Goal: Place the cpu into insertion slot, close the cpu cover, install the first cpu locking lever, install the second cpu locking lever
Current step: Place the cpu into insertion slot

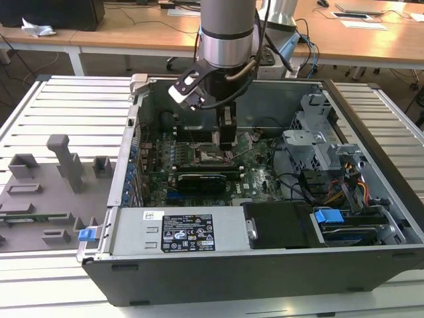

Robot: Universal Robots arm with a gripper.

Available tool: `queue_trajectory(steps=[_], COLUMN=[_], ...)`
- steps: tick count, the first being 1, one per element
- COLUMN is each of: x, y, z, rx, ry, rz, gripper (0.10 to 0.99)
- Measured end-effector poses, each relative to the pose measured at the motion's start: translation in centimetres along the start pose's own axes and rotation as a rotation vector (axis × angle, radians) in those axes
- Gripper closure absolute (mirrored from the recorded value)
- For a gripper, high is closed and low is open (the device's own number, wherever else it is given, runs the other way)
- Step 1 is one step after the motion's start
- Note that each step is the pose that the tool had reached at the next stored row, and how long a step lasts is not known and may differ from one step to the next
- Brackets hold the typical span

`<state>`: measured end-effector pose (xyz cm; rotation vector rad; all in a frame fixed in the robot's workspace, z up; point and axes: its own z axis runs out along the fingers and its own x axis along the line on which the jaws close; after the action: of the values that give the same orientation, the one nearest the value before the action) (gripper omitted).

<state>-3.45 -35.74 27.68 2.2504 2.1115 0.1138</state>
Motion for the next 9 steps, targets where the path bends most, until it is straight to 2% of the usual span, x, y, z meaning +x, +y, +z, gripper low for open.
queue_trajectory(steps=[4, 9], x=[0.06, 0.64], y=[-0.32, -0.55], z=[0.93, 1.87], rx=[0.0, 0.001], ry=[-0.0001, 0.0042], rz=[0.002, -0.045], gripper=[0.545, 0.545])
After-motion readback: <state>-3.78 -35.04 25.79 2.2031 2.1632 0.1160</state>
